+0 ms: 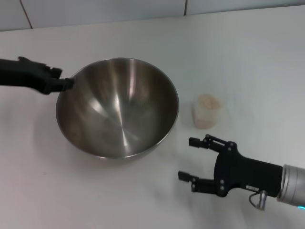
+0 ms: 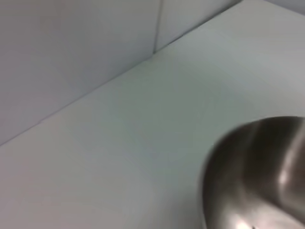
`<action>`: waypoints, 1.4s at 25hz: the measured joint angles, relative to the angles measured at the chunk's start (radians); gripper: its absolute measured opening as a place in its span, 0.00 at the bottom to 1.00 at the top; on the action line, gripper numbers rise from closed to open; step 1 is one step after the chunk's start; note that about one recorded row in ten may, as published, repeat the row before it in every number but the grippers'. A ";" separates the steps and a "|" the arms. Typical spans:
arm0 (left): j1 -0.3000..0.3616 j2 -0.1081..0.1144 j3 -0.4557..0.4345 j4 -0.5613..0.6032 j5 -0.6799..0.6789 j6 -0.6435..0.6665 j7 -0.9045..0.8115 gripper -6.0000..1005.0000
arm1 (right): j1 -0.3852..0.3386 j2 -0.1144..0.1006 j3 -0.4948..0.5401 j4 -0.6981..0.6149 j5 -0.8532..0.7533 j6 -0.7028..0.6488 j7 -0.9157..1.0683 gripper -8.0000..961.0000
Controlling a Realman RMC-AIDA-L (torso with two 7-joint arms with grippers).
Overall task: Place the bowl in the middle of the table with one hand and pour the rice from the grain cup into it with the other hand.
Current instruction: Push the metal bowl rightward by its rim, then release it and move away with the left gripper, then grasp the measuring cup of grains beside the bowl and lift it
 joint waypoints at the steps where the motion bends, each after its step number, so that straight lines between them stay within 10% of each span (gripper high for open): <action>1: 0.024 0.000 0.000 0.033 -0.019 0.027 0.030 0.33 | -0.006 0.000 0.016 0.000 0.003 0.000 0.000 0.87; 14: 0.416 0.004 -0.018 0.162 -0.516 0.253 0.598 0.75 | -0.078 0.000 0.323 -0.006 0.009 0.004 -0.006 0.87; 35: 0.396 0.013 -0.055 0.088 -0.429 0.301 0.584 0.86 | -0.062 0.003 0.550 0.065 0.012 0.214 -0.098 0.87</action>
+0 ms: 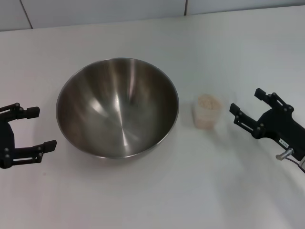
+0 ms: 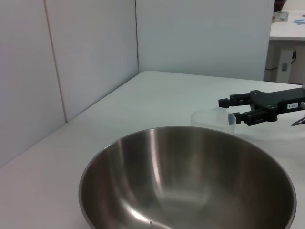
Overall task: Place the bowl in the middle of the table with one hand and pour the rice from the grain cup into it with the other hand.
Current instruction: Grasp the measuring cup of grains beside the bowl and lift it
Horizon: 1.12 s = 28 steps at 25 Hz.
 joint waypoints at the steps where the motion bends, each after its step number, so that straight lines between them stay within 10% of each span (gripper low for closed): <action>1: -0.001 0.000 0.000 0.000 0.000 0.000 0.000 0.86 | 0.002 0.000 0.007 0.001 0.000 0.004 0.000 0.87; 28: -0.023 0.003 -0.002 -0.013 0.026 0.003 -0.011 0.86 | 0.097 0.001 0.070 0.047 0.001 0.127 -0.087 0.86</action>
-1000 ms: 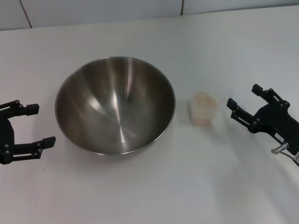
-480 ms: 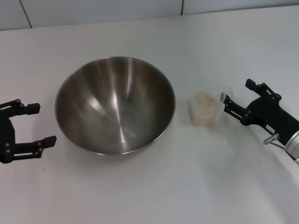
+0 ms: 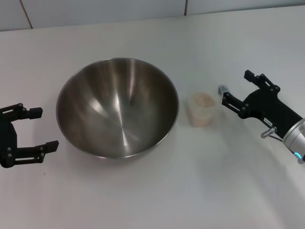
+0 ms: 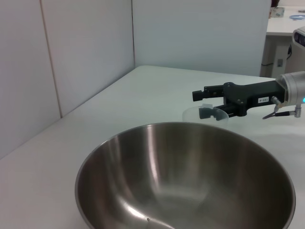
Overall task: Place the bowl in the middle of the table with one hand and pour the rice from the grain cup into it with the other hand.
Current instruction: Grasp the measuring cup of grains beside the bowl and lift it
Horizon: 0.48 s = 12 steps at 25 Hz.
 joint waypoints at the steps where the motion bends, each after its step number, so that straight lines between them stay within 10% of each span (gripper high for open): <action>1: -0.001 0.000 0.000 0.000 0.000 0.000 0.000 0.86 | 0.002 0.000 0.000 0.003 0.000 0.008 -0.006 0.85; 12: -0.013 0.000 0.000 0.000 0.001 0.000 -0.007 0.86 | 0.015 0.000 0.000 0.030 0.001 0.034 -0.064 0.71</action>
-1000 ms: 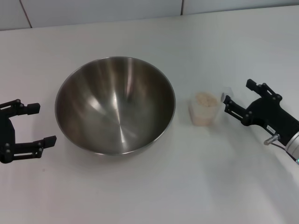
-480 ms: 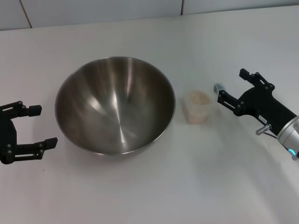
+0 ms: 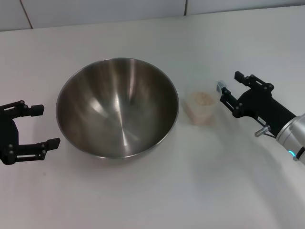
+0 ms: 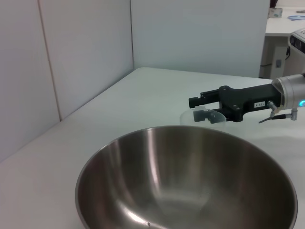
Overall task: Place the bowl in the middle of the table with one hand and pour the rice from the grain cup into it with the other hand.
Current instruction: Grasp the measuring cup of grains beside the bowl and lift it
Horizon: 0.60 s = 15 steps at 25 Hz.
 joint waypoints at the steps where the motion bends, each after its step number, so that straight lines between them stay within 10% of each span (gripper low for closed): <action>1: 0.000 0.000 0.000 0.000 0.000 0.000 -0.003 0.86 | -0.002 0.000 0.000 0.008 0.000 -0.001 -0.020 0.69; 15: -0.001 0.000 0.000 0.001 0.000 -0.001 -0.008 0.86 | -0.006 0.000 0.008 0.020 0.000 -0.007 -0.047 0.21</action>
